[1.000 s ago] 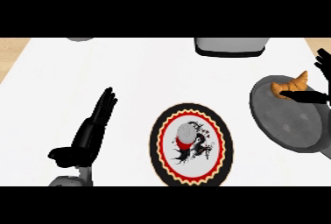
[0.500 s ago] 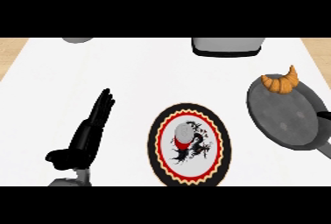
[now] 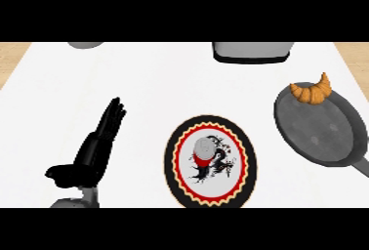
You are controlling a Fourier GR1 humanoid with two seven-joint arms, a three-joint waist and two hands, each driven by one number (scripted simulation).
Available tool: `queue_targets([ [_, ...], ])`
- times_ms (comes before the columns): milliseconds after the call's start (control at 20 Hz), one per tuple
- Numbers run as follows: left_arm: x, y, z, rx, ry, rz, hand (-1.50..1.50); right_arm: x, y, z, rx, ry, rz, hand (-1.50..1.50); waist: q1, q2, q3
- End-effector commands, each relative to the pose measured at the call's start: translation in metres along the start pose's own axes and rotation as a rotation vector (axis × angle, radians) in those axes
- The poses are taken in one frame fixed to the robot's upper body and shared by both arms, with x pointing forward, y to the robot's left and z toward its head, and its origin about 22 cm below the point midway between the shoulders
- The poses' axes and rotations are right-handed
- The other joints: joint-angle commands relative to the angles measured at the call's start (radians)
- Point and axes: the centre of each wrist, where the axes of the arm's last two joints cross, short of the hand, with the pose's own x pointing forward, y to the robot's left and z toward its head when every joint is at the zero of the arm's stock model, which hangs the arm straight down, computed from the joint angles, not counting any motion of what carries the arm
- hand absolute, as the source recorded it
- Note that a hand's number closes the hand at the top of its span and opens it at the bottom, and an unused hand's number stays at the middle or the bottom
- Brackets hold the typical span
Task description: Pick the croissant from the plate and place it in the pan
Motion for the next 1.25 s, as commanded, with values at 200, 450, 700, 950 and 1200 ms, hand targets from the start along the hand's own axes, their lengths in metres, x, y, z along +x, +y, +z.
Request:
queue_targets([
  [200,0.009,-0.007,-0.003,0.014,0.001,-0.005,0.0,-0.004,-0.018,0.041,0.081,-0.072,-0.01,-1.5,-0.003,-0.001,0.0],
  [450,-0.007,-0.013,-0.019,0.008,-0.006,-0.003,0.0,-0.016,0.014,0.047,0.09,-0.058,0.019,-1.5,-0.006,0.0,-0.001],
  [700,-0.01,-0.003,0.008,0.005,-0.015,-0.007,0.0,-0.004,-0.013,0.047,0.074,-0.05,0.059,-1.5,0.005,0.001,0.0],
  [950,-0.004,-0.007,0.007,-0.008,-0.02,-0.006,0.0,-0.007,-0.009,0.045,0.057,-0.037,0.084,-1.5,0.007,0.001,0.0],
  [1200,-0.008,0.003,-0.011,0.002,-0.016,-0.007,0.0,-0.007,-0.012,0.065,0.041,-0.081,0.174,-1.5,0.001,0.0,0.0],
])
